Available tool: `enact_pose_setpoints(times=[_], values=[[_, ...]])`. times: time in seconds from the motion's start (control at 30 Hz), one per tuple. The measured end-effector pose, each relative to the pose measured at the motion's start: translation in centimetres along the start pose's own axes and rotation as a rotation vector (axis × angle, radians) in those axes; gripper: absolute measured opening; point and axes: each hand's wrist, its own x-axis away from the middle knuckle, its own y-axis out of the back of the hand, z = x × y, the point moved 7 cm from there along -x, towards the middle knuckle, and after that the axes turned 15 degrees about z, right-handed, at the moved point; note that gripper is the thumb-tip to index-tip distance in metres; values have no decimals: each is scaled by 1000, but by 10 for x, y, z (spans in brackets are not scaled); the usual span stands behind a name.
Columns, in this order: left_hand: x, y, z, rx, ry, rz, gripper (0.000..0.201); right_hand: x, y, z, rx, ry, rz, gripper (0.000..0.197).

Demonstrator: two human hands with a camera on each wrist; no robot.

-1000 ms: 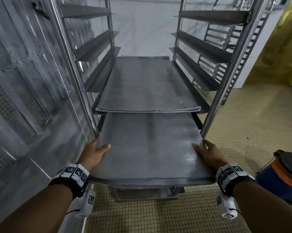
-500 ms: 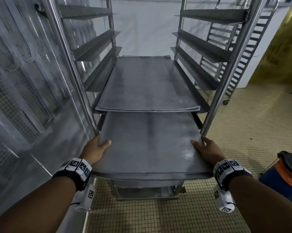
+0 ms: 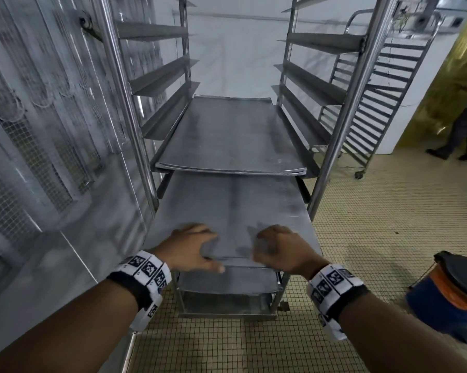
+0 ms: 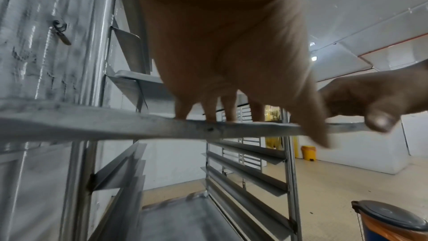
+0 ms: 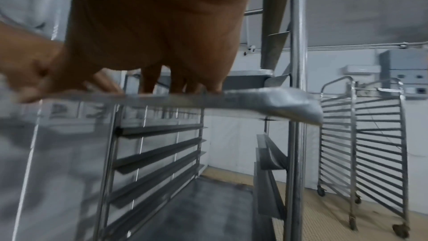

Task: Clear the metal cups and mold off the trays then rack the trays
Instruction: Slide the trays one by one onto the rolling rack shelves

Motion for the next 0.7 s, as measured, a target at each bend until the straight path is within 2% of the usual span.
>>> enact_pose_setpoints(times=[0.07,0.17,0.23,0.3,0.4,0.57,0.7], values=[[3,-6,-16,-27,-91,-27,102,4,-15,18,39,107,39,77],[10,-8,-22,-40,-175,-187,42,13,-26,21,75,168,-75,41],[15,-12,-25,-32,-210,-265,26,17,-27,18,53,175,-166,25],[17,-16,-28,-13,-252,-322,18,19,-29,18,16,183,-206,18],[18,-19,-29,-6,-265,-380,20,21,-30,17,20,145,-244,18],[29,-24,-13,62,-120,-377,76,34,-30,2,50,68,-237,41],[44,-30,18,-71,15,-411,82,54,-32,-22,70,45,-321,53]])
